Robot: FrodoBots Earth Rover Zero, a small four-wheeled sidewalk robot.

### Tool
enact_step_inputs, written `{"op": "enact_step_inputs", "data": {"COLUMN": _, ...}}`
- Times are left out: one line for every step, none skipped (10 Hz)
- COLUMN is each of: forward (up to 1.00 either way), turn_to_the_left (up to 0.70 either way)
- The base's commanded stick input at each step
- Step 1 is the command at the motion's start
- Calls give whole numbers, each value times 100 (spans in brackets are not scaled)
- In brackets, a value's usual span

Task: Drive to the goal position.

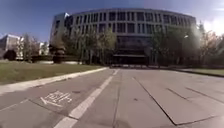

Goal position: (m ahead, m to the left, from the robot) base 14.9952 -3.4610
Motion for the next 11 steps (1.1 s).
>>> {"op": "enact_step_inputs", "data": {"forward": 70, "turn_to_the_left": 0}}
{"op": "enact_step_inputs", "data": {"forward": 70, "turn_to_the_left": 0}}
{"op": "enact_step_inputs", "data": {"forward": 70, "turn_to_the_left": 0}}
{"op": "enact_step_inputs", "data": {"forward": 70, "turn_to_the_left": 0}}
{"op": "enact_step_inputs", "data": {"forward": 70, "turn_to_the_left": 0}}
{"op": "enact_step_inputs", "data": {"forward": 70, "turn_to_the_left": 0}}
{"op": "enact_step_inputs", "data": {"forward": 70, "turn_to_the_left": 0}}
{"op": "enact_step_inputs", "data": {"forward": 70, "turn_to_the_left": 0}}
{"op": "enact_step_inputs", "data": {"forward": 70, "turn_to_the_left": 0}}
{"op": "enact_step_inputs", "data": {"forward": 70, "turn_to_the_left": 0}}
{"op": "enact_step_inputs", "data": {"forward": 70, "turn_to_the_left": 0}}
